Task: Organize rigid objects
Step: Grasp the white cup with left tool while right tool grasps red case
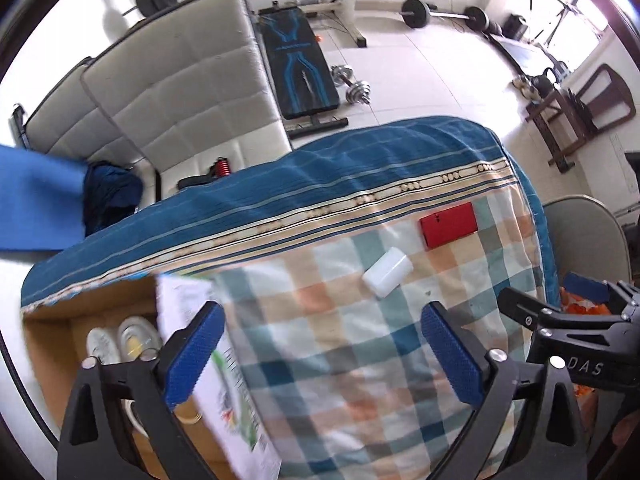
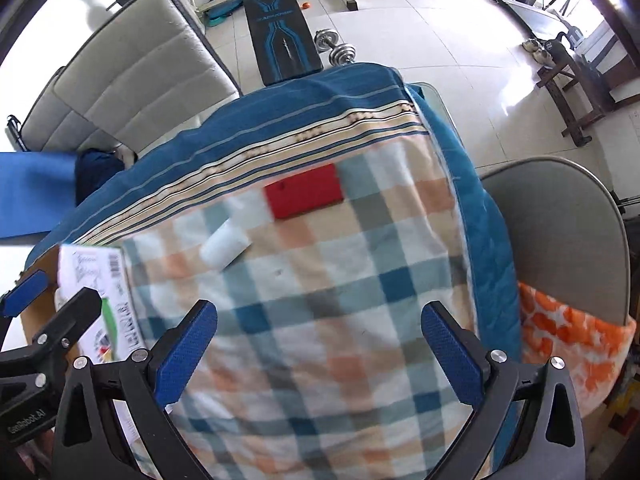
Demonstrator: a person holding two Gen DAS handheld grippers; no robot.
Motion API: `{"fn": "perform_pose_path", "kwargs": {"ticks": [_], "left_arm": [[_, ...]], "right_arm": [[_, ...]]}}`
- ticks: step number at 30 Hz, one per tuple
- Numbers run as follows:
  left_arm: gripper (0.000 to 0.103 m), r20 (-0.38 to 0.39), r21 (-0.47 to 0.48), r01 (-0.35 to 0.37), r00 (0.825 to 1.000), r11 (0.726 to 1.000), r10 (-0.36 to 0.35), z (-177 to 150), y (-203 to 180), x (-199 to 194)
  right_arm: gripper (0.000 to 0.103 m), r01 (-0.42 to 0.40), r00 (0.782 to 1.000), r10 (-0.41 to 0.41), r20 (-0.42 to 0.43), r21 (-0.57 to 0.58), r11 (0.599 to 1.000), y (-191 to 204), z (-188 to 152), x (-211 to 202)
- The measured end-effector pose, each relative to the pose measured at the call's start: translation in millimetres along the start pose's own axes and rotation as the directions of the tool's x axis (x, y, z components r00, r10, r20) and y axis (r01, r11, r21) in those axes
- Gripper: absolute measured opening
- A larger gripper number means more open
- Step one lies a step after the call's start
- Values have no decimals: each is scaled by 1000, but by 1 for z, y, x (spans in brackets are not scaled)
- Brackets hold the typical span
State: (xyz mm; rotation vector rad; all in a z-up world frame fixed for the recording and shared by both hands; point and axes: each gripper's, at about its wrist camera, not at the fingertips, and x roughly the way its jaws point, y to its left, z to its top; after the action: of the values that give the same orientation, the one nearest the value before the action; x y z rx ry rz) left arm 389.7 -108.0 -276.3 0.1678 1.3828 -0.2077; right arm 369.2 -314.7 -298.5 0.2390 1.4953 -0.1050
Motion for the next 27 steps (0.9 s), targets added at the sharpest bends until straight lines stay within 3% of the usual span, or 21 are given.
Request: {"fn": "perform_pose_path", "kwargs": {"ticks": [4,12,13,14,16,21,27], "left_arm": [[74,-75,42,34,997,999,-31,14,-18,41],[73,-209,147,54,978,988,-22,24,-52,107],[59,-224,156,62,974,986,-26,23,-55,113],[38,-234,156,68,972,985,-30,23,-56,116],[34,-256,144,67,966,987,-29,21,-56,124],[30,-187,-20,64,980,998,-66,25,-26,114],[30,-181,-197,78,977,977,-114,28,16,118]], "right_arm": [[103,0,1000,0,-16,3,1000,-18,22,28],[103,1,998,0,-55,19,1000,-41,44,59],[103,-5,998,6,-59,18,1000,-41,46,62],[103,-10,998,10,-61,15,1000,-41,48,64],[103,-16,998,16,-59,4,1000,-39,52,66],[103,-60,997,59,-58,-10,998,-22,62,73],[103,-85,995,82,-64,-49,995,7,79,91]]}}
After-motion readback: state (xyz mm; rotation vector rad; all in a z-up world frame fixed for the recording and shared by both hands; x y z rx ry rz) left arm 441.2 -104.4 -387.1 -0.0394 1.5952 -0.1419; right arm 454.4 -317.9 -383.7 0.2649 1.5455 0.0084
